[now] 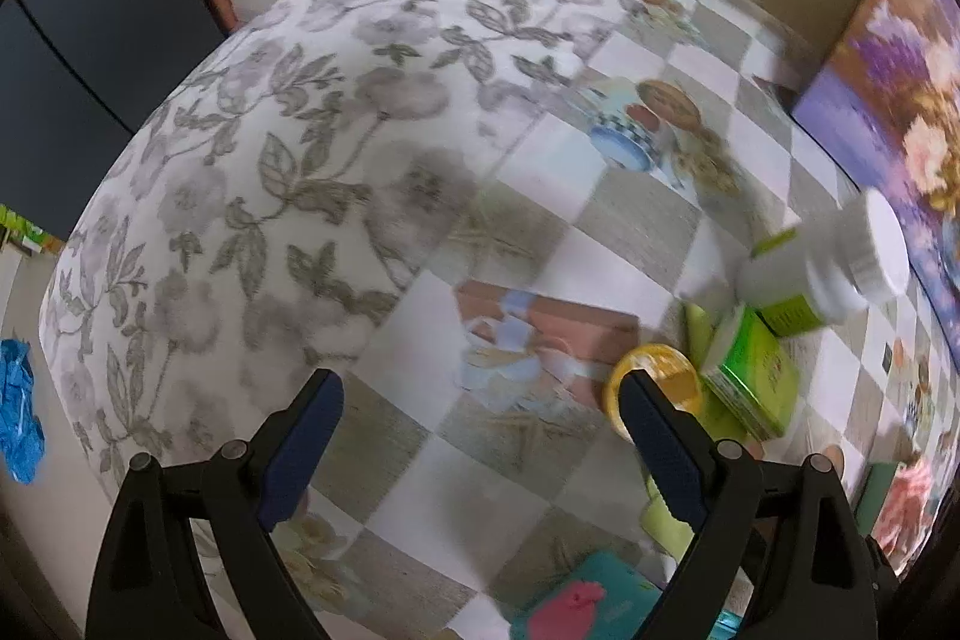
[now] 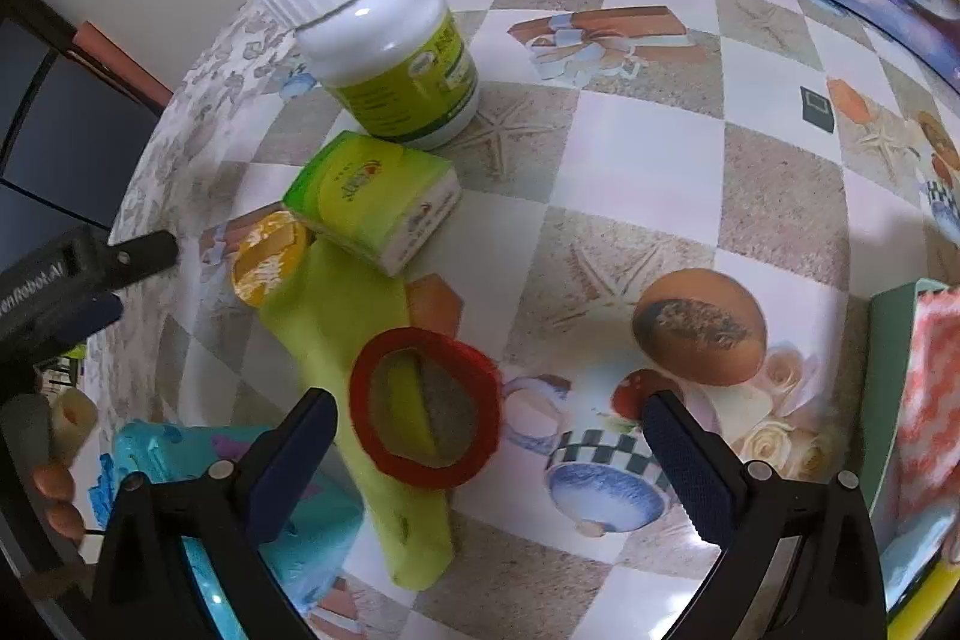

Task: Organize soft objects
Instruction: 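Lower the right gripper onto the red ring and close on it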

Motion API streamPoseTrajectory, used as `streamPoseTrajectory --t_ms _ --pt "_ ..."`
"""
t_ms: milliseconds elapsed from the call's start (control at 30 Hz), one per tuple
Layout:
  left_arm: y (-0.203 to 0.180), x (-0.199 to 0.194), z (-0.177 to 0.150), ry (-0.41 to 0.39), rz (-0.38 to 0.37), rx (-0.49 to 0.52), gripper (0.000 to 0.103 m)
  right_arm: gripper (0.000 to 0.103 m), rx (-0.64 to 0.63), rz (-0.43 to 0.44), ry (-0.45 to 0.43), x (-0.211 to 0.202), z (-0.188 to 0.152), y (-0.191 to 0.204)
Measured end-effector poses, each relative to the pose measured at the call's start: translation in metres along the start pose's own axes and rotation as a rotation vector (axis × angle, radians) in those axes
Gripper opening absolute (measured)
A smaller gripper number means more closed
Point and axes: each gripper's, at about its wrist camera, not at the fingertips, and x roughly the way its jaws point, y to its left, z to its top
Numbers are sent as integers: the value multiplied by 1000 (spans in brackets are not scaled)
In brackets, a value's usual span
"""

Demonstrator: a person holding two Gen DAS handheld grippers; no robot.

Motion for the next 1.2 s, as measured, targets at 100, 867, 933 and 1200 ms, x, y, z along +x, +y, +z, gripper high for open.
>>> streamPoseTrajectory --t_ms 100,867,933,1200 --pt "10 1 4 -10 -2 -25 93 103 -9 -15 3 -1 1 -2" --pt "37 5 12 -23 -95 -102 93 52 -64 -60 -12 -4 10 12" --pt "38 8 12 -18 -107 -107 93 47 -78 -60 -14 -4 9 14" --pt "41 21 11 12 -137 -98 93 27 -154 -87 -5 1 7 30"
